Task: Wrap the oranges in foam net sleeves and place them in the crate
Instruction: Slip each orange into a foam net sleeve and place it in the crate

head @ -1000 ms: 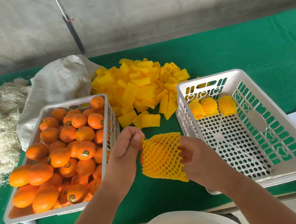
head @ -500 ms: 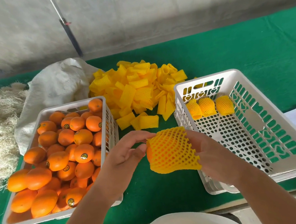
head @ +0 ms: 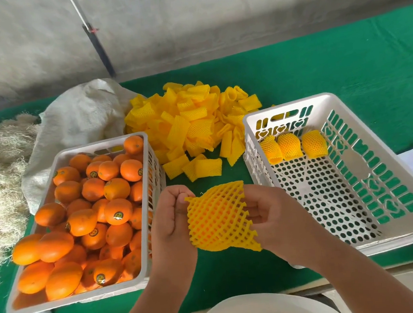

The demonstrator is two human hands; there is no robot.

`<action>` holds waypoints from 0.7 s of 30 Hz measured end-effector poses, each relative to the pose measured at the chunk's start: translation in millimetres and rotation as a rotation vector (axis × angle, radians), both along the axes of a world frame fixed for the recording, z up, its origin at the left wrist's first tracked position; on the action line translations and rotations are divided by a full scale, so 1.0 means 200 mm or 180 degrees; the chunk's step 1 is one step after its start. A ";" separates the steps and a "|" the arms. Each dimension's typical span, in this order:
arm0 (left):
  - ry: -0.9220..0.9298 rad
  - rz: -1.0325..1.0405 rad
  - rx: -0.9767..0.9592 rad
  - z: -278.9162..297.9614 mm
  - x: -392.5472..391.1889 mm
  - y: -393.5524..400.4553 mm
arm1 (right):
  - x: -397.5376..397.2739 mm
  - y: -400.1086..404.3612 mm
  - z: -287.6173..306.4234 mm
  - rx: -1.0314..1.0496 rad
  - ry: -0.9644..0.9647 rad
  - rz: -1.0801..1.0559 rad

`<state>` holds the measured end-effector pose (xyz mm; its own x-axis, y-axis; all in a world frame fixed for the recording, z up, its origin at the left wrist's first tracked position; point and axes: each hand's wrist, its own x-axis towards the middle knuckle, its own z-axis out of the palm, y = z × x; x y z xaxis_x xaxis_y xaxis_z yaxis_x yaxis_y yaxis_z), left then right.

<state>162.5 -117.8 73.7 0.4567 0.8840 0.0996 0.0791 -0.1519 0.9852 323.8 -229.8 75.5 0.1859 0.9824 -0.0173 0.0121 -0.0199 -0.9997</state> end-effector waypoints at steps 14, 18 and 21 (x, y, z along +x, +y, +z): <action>-0.0078 0.0354 0.0290 0.03 0.05 -0.02 | -0.02 0.00 -0.02 0.0277 0.0557 -0.0162; -0.0236 0.0074 -0.0167 0.05 0.03 0.00 | 0.00 0.00 -0.02 0.0171 0.0531 -0.0529; 0.0030 -0.0956 -0.0728 0.06 0.00 0.06 | 0.02 0.01 -0.03 -0.0045 0.0236 -0.0935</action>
<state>161.5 -106.2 86.0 0.6989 0.7095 -0.0902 0.0737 0.0541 0.9958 327.1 -227.5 69.4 0.4598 0.8863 -0.0548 -0.0692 -0.0258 -0.9973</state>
